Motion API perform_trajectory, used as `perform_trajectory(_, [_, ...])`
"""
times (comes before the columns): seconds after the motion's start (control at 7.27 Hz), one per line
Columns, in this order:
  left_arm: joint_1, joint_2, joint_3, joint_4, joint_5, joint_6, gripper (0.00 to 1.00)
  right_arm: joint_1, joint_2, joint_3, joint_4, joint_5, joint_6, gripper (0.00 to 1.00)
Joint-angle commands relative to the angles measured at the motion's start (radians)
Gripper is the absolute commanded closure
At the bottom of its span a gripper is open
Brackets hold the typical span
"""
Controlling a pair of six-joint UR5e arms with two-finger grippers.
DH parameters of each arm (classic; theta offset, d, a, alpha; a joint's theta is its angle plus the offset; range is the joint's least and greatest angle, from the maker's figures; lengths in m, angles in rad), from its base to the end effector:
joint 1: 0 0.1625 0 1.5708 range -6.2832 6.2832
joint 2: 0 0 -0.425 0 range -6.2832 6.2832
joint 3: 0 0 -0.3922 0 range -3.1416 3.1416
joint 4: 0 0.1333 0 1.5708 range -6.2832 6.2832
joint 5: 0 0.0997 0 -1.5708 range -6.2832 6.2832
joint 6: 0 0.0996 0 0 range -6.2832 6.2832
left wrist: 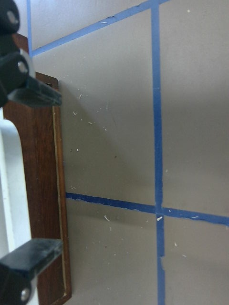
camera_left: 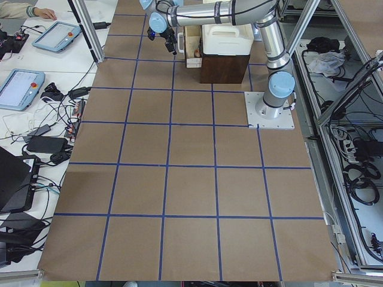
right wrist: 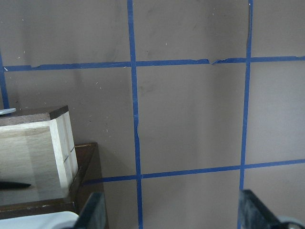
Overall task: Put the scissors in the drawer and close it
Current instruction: 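Press the left gripper against the drawer front to seat it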
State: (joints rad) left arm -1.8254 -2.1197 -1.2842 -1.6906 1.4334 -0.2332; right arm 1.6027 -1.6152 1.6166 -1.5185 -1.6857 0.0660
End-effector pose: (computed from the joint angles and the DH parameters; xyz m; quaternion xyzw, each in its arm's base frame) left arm -0.3075 -0.5981 0.2946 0.0026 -0.9796 -0.2001 0.0196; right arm 0.1367 -0.4635 0.4824 -0.0155 -0.9979 -0.0240 0.0586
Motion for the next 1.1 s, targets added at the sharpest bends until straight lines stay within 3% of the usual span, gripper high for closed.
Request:
perform_trajectory(0.0, [-0.002,0.001,-0.001,-0.006,0.002,0.0,0.0,-0.001,0.0,0.0,0.0,0.0,0.0,0.0])
perform_trajectory(0.96, [-0.023,0.021,-0.012,-0.115,-0.001,-0.001,0.0,-0.001,0.0,0.003,0.0,-0.002,0.0,0.0])
